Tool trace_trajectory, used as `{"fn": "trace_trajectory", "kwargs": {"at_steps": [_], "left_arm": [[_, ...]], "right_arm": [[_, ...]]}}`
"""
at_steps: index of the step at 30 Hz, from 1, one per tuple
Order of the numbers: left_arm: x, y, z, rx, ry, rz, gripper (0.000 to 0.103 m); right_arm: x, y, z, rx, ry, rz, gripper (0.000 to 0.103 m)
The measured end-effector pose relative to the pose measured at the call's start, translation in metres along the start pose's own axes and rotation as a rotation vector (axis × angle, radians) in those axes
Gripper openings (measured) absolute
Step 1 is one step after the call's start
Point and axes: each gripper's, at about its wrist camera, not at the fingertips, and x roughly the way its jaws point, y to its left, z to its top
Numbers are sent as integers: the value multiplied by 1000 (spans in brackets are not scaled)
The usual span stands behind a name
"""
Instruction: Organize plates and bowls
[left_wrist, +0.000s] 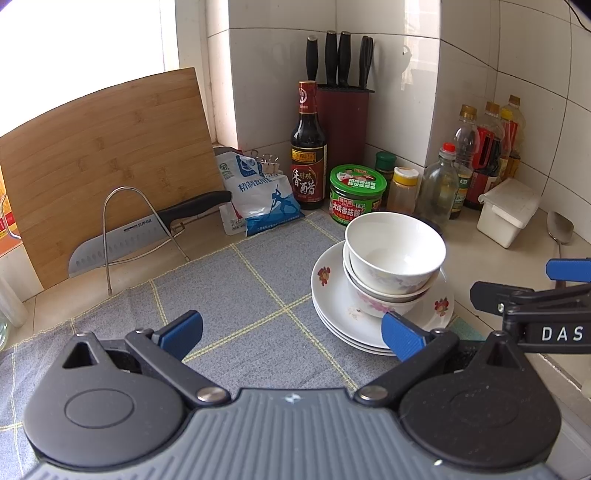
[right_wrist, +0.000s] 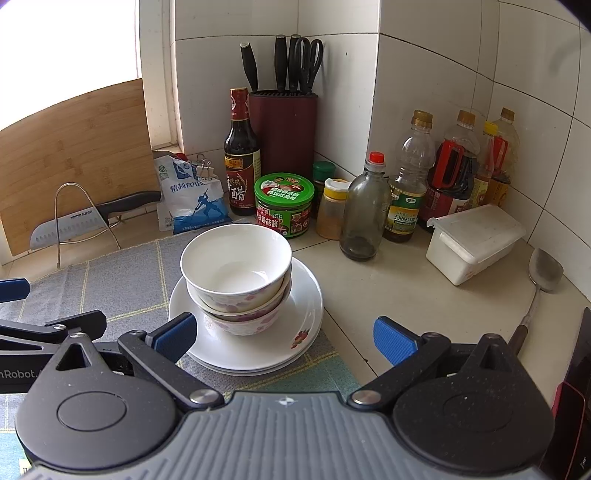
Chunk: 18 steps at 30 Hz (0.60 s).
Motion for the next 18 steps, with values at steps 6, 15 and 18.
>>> {"fn": "trace_trajectory", "kwargs": {"at_steps": [6, 15, 18], "left_arm": [[0, 0, -1, -1, 0, -1, 102], [-1, 2, -1, -7, 4, 0, 102], [0, 3, -1, -12, 4, -3, 102]], "right_arm": [[-1, 0, 0, -2, -2, -3, 103], [-1, 0, 1, -5, -1, -4, 103], [-1, 0, 1, -4, -3, -3, 103]]}}
